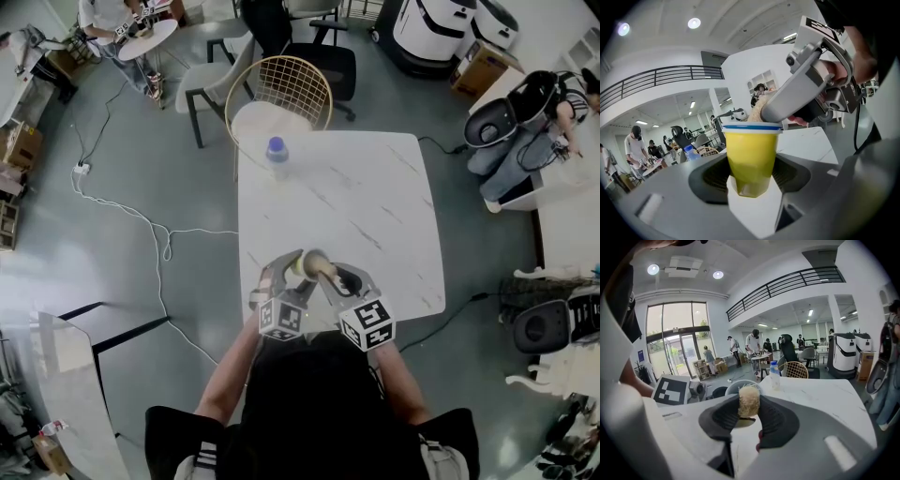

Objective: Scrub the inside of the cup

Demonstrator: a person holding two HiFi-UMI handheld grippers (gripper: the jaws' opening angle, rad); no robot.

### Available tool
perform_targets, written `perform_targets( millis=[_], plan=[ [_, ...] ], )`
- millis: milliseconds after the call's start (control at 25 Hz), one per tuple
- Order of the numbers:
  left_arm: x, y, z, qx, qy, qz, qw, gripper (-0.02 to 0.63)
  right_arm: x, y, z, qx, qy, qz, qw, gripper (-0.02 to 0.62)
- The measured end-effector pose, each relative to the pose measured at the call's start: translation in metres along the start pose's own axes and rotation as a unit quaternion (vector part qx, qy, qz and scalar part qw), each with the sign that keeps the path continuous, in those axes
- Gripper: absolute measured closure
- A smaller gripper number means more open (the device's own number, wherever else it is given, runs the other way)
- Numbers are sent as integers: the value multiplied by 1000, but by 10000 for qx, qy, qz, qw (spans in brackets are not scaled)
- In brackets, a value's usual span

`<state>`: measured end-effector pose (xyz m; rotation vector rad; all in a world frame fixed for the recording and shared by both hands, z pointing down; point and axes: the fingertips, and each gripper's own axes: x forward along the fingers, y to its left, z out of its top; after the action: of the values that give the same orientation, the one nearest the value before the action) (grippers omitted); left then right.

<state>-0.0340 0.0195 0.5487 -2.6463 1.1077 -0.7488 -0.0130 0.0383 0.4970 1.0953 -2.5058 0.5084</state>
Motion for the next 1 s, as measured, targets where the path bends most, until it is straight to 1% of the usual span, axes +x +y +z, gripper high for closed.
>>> perform_targets(
  millis=[240, 520, 800, 1000],
  plan=[
    [0, -1, 0, -23, -22, 42, 10000, 331, 1, 8, 4, -53, -53, 82, 9999, 485],
    [0, -2, 2, 22, -24, 23, 10000, 331, -3, 12, -3, -57, 39, 235, 9997, 485],
    [1, -6, 1, -8, -47, 8, 10000, 331, -5, -2, -8, 8, 133, 140, 9998, 485],
    [3, -9, 0, 27, -17, -44, 10000, 331, -5, -4, -7, 42, 150, 126, 9998, 485]
  ],
)
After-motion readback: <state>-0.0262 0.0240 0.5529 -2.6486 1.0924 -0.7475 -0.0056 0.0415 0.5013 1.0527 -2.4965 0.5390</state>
